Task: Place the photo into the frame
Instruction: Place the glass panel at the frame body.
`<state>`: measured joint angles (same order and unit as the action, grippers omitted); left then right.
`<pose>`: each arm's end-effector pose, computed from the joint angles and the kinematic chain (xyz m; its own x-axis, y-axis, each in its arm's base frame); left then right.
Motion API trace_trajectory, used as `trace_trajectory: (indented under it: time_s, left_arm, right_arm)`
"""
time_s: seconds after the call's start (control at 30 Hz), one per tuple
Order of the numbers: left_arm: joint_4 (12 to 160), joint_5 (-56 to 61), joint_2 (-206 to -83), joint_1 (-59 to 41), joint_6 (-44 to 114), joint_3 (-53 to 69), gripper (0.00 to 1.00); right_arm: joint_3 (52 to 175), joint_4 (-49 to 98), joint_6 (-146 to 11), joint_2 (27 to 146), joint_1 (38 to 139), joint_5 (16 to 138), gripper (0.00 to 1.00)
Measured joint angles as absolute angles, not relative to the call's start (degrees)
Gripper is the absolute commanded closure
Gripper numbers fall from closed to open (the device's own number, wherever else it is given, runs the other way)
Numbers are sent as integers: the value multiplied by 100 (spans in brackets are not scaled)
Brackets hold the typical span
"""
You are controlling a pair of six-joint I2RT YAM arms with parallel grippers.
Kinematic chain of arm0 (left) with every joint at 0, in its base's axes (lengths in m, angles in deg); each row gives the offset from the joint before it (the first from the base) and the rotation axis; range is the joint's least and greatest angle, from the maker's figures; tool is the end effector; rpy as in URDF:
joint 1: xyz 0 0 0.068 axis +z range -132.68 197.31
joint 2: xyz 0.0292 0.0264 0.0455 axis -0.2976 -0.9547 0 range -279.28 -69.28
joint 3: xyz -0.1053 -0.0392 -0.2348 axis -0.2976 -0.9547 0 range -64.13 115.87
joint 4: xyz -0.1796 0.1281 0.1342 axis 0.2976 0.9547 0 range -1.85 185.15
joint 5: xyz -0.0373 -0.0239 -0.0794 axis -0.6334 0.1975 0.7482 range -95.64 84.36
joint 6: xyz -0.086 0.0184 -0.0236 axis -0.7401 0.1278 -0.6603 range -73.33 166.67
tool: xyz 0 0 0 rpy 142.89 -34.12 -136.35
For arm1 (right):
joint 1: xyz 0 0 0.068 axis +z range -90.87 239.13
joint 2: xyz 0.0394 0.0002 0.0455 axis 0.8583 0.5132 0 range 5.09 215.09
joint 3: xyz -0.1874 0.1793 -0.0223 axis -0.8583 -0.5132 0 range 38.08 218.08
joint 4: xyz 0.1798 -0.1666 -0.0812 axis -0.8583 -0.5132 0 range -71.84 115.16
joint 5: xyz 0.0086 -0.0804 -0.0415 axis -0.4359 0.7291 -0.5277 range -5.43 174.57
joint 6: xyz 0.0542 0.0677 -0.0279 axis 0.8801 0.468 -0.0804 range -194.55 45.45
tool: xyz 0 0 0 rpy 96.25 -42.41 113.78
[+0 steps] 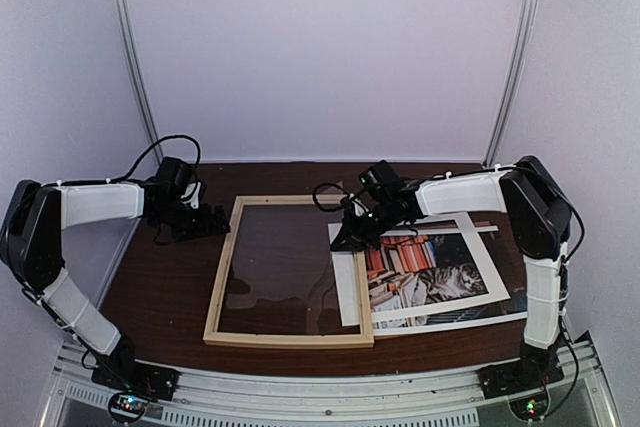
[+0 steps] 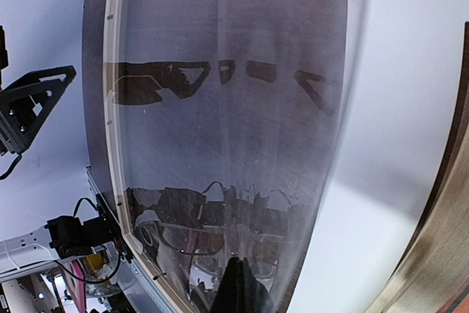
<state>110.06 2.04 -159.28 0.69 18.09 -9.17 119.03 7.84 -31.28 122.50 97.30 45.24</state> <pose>0.3196 -0.1067 0.1453 -0.8743 -0.2336 -0.4254 -0.0738 0.9303 -0.3592 0.3190 0.3167 0.1305 -0.9913 -0.1050 -0.0798 -0.1278 0.6160 0.7773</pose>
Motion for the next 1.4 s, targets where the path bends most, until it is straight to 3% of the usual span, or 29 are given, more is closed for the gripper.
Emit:
trace_trajectory:
  time_s: [1.4]
  left_arm:
    - [11044, -51, -15928, 67, 1811, -834, 2]
  right_arm:
    - [11903, 670, -3185, 12141, 9728, 4607, 100]
